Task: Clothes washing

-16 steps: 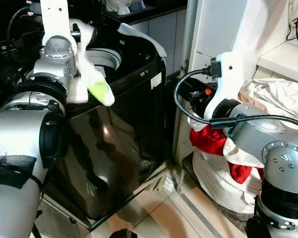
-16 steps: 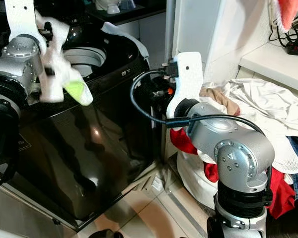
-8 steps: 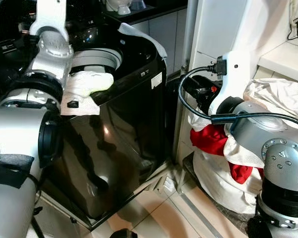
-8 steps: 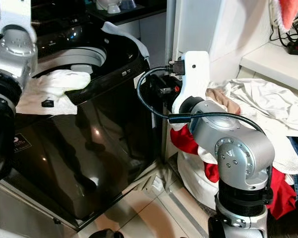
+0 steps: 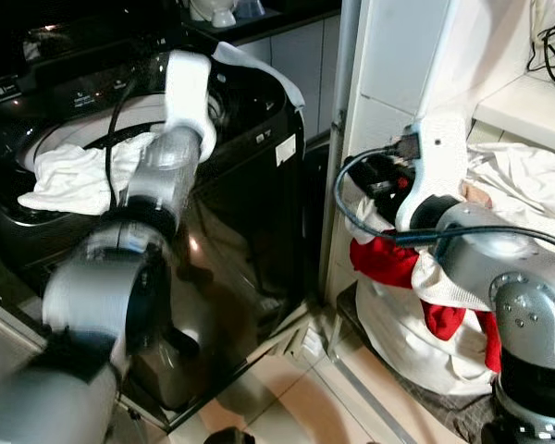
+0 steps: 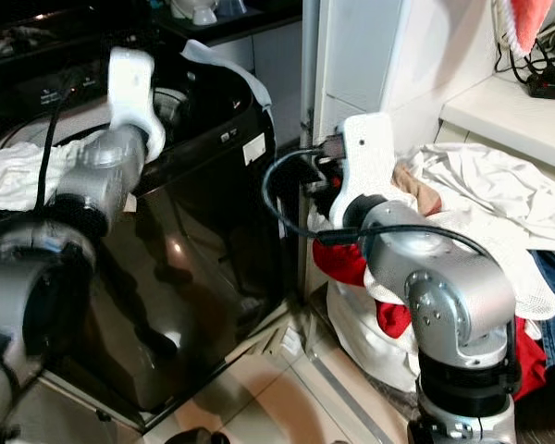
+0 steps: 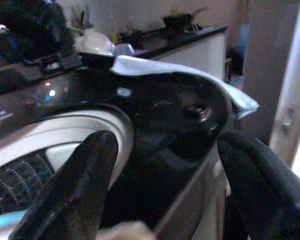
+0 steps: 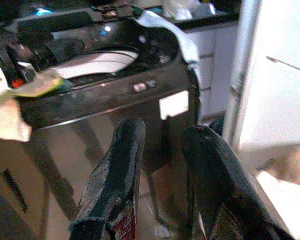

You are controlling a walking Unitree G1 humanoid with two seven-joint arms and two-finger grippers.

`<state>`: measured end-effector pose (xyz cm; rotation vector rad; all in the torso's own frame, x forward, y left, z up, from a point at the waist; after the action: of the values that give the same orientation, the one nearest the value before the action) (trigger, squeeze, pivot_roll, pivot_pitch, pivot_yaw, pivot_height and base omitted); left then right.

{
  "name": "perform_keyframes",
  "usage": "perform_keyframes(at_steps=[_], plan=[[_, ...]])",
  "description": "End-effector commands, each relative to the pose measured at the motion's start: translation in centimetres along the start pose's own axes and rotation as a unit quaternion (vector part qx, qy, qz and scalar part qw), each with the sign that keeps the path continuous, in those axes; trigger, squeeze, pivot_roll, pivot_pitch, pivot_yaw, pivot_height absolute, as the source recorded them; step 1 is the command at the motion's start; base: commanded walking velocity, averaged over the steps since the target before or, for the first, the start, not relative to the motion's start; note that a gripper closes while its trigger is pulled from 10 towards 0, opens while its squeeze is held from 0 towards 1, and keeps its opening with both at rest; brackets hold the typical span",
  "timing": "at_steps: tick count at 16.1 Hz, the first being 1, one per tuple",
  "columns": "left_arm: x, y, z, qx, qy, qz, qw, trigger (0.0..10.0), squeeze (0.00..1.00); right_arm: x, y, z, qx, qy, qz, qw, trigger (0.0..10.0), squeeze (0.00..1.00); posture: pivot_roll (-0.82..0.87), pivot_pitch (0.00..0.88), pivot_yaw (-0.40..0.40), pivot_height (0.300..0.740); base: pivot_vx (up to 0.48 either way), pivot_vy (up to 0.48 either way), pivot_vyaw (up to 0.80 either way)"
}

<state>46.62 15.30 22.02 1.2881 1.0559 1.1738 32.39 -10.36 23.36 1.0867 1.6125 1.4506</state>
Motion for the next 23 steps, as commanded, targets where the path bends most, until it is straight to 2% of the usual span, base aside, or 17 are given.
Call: perform_keyframes(at_steps=[1, 4, 5, 6, 7, 8, 10, 12, 13, 14, 15, 16, 17, 18, 19, 21, 23], plan=[[1.0, 1.9, -0.2, -0.036, 0.006, 0.005, 0.999, 10.0, 0.00, 0.5, 0.3, -0.3, -0.009, 0.011, -0.007, 1.000, 10.0, 0.00, -0.08, 0.000, 0.090, 0.740, 0.000, 0.000, 0.00], [4.7, 3.3, -2.0, -0.052, 0.044, 0.084, 0.994, 10.0, 0.00, 0.9, 0.0, -0.7, -0.003, 0.047, -0.022, 0.999, 10.0, 0.00, -0.07, 0.000, 0.082, 0.740, 0.000, 0.000, 0.00], [7.1, 3.5, -2.6, -0.031, 0.104, 0.108, 0.988, 10.0, 0.00, 0.9, -0.1, -0.8, -0.002, 0.053, -0.027, 0.998, 10.0, 0.00, -0.07, 0.000, 0.082, 0.740, 0.000, 0.000, 0.00], [10.3, 3.4, -3.6, 0.010, 0.184, 0.137, 0.973, 10.0, 0.00, 1.0, -0.2, -0.9, 0.000, 0.059, -0.029, 0.998, 10.0, 0.00, -0.05, 0.000, 0.082, 0.740, 0.000, 0.000, 0.00], [11.5, 2.6, -4.3, 0.051, 0.202, 0.162, 0.965, 10.0, 0.00, 1.1, -0.3, -0.9, 0.004, 0.066, -0.034, 0.997, 10.0, 0.00, -0.05, 0.000, 0.083, 0.740, 0.000, 0.000, 0.00], [11.4, 1.6, -4.9, 0.106, 0.169, 0.222, 0.954, 10.0, 0.00, 1.4, -0.4, -1.1, 0.009, 0.083, -0.047, 0.995, 10.0, 0.00, -0.05, 0.000, 0.083, 0.740, 0.000, 0.000, 0.00], [12.1, 2.1, -5.8, 0.131, 0.145, 0.293, 0.936, 10.0, 0.00, 1.6, -0.3, -1.4, 0.011, 0.103, -0.059, 0.993, 10.0, 0.00, -0.05, 0.000, 0.083, 0.740, 0.000, 0.000, 0.00], [13.4, 4.3, -6.5, 0.118, 0.143, 0.290, 0.939, 10.0, 0.00, 1.3, -0.3, -1.7, 0.012, 0.107, -0.063, 0.992, 10.0, 0.00, -0.06, 0.000, 0.082, 0.740, 0.000, 0.000, 0.00], [13.0, 5.8, -6.8, 0.098, 0.095, 0.264, 0.955, 10.0, 0.00, 1.2, -0.3, -1.9, 0.012, 0.111, -0.064, 0.992, 10.0, 0.00, -0.05, 0.000, 0.078, 0.740, 0.000, 0.000, 0.00], [11.1, 6.9, -7.6, 0.079, -0.020, 0.227, 0.970, 10.0, 0.00, 1.2, -0.4, -2.0, 0.014, 0.118, -0.065, 0.991, 10.0, 0.00, -0.04, 0.000, 0.071, 0.740, 0.000, 0.000, 0.00], [10.9, 6.6, -8.3, 0.091, -0.053, 0.216, 0.971, 10.0, 0.00, 1.3, -0.4, -2.1, 0.015, 0.122, -0.065, 0.990, 10.0, 0.00, -0.04, 0.000, 0.067, 0.740, 0.000, 0.000, 0.00], [10.6, 5.2, -9.9, 0.133, -0.124, 0.235, 0.955, 10.0, 0.00, 1.4, -0.6, -2.2, 0.017, 0.132, -0.069, 0.989, 10.0, 0.00, -0.03, 0.000, 0.067, 0.740, 0.000, 0.000, 0.00], [10.7, 4.2, -10.8, 0.160, -0.152, 0.246, 0.944, 10.0, 0.00, 1.5, -0.6, -2.2, 0.018, 0.137, -0.071, 0.988, 10.0, 0.00, -0.03, 0.000, 0.067, 0.740, 0.000, 0.000, 0.00], [11.6, 1.1, -13.1, 0.253, -0.197, 0.290, 0.902, 10.0, 0.00, 1.8, -0.8, -2.3, 0.020, 0.150, -0.076, 0.986, 10.0, 0.00, -0.03, 0.000, 0.068, 0.740, 0.000, 0.000, 0.00], [12.2, 0.2, -13.9, 0.286, -0.199, 0.301, 0.888, 10.0, 0.00, 1.9, -0.8, -2.4, 0.020, 0.155, -0.077, 0.985, 10.0, 0.00, -0.03, 0.000, 0.067, 0.740, 0.000, 0.000, 0.00], [12.3, 0.1, -14.1, 0.293, -0.200, 0.285, 0.890, 10.0, 0.00, 2.0, -0.9, -2.5, 0.022, 0.160, -0.078, 0.984, 10.0, 0.00, -0.03, 0.000, 0.067, 0.740, 0.000, 0.000, 0.00], [11.5, -0.8, -14.1, 0.312, -0.220, 0.290, 0.877, 10.0, 0.00, 2.2, -1.1, -2.6, 0.022, 0.166, -0.079, 0.983, 10.0, 0.00, -0.03, 0.000, 0.067, 0.740, 0.000, 0.000, 0.00]])
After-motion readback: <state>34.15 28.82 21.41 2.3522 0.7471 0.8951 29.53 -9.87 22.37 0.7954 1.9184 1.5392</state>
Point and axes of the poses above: a point about 5 cm out from each wrist's last joint towards the gripper, its own z axis pointing out of the wrist towards the gripper, its own y axis along the axis of the wrist's last joint, x = y × z, the point moved 5 cm from there along z, pointing out of the wrist towards the gripper, and after that the axes turned 1 degree about -z, right-handed, at the moved point
